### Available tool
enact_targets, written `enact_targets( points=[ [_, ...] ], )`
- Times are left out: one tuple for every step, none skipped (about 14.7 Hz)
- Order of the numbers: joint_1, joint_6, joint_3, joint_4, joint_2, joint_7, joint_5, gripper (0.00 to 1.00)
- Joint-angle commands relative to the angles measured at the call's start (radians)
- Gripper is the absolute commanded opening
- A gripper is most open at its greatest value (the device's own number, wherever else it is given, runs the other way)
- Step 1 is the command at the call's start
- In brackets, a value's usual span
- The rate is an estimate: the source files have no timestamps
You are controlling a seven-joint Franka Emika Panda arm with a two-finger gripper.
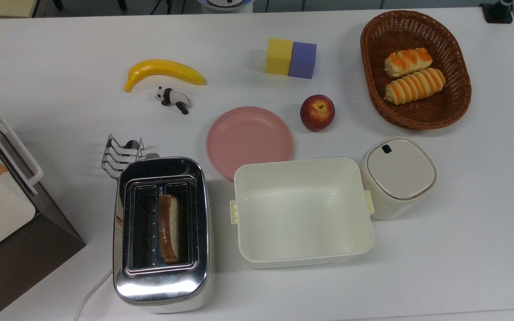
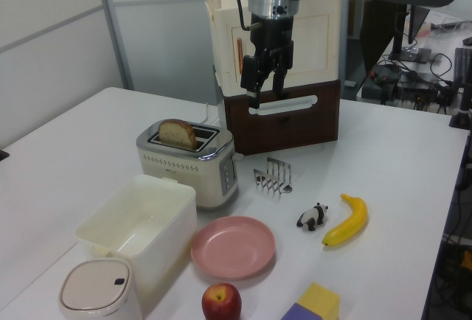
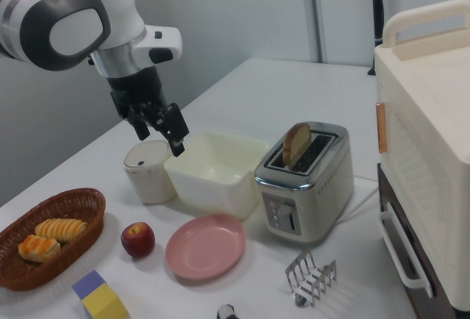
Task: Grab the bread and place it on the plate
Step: 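Move the gripper down over the bread slice in the toaster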
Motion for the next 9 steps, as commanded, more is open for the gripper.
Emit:
enact_targets(
  points=[
    [-0.010, 0.036, -0.055, -0.026, 0.031, -0.116, 0.009, 1.00],
    [-0.010, 0.054, -0.055, -0.026, 0.047, -0.104, 0.007, 1.00],
    [-0.007, 0.074, -0.054, -0.024, 0.059, -0.084, 0.004, 1.00],
    [-0.007, 0.114, -0.054, -0.024, 0.075, -0.070, 0.012, 1.00],
    [-0.007, 0.159, -0.052, -0.026, 0.084, -0.058, 0.012, 1.00],
    [-0.005, 0.191, -0.049, -0.026, 0.099, -0.050, 0.008, 1.00],
    [-0.005, 0.216, -0.051, -0.026, 0.108, -0.048, 0.003, 1.00],
    [-0.007, 0.240, -0.051, -0.023, 0.122, -0.048, 0.003, 1.00],
    [-0.007, 0.277, -0.051, -0.023, 0.133, -0.048, 0.003, 1.00]
  ],
)
